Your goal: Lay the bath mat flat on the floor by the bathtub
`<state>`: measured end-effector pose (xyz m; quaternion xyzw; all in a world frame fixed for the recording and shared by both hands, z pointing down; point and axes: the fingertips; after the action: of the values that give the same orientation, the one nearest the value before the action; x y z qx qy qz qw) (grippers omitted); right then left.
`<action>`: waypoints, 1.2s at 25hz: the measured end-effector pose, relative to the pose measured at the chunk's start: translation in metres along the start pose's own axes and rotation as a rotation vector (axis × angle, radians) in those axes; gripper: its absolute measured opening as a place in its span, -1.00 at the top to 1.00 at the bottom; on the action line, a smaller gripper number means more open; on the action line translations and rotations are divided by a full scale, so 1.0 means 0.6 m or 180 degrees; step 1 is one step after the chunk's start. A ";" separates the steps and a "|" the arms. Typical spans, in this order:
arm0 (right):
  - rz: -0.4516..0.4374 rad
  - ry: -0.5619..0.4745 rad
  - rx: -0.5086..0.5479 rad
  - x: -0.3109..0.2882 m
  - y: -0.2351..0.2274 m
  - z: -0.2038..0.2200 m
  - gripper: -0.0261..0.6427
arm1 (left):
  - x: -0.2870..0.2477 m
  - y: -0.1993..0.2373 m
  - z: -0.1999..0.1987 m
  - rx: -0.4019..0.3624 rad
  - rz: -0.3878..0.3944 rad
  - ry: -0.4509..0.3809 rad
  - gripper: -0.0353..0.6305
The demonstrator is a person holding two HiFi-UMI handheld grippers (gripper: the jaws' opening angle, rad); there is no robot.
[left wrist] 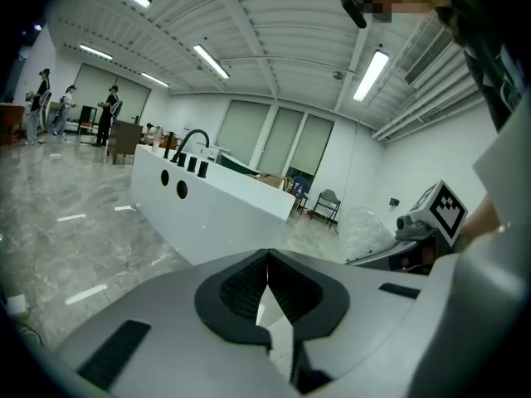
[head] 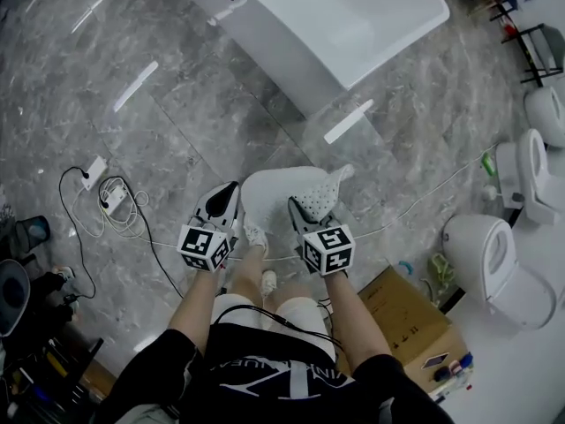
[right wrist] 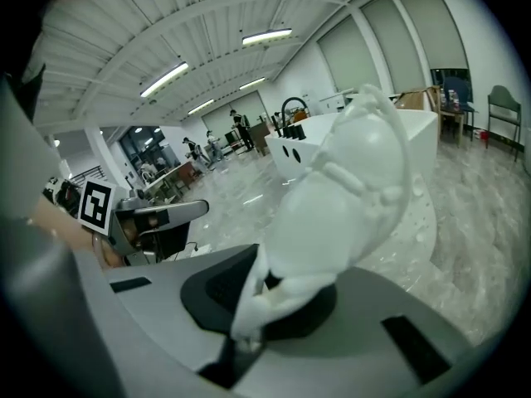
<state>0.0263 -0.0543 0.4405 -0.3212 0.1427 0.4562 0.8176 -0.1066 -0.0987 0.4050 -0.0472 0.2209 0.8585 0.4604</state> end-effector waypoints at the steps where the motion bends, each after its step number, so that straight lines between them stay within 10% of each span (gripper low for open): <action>1: -0.0077 0.0040 0.0046 -0.028 0.002 -0.003 0.82 | -0.010 0.010 0.004 -0.0001 -0.0008 -0.0011 0.84; 9: -0.0960 -0.0158 0.0388 -0.210 0.052 -0.096 0.82 | -0.054 0.090 -0.006 -0.0047 -0.0299 -0.0266 0.84; 16: -0.1425 -0.0559 -0.0110 -0.271 0.029 -0.129 0.82 | -0.061 0.125 -0.049 -0.0142 -0.0700 -0.0579 0.84; 30: -0.0258 0.0529 -0.1142 -0.420 -0.406 0.322 0.82 | -0.195 0.121 0.188 -0.0134 -0.0254 -0.0298 0.84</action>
<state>0.0821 -0.1842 0.8149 -0.5037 0.1131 0.4129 0.7503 -0.0847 -0.1760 0.5640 -0.0256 0.1789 0.8452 0.5029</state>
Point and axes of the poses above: the fingertips, and each gripper's own axes: x backward along the fingers, y to its left, z out of its underside, and after that the axes turned 8 degrees about -y, right-handed
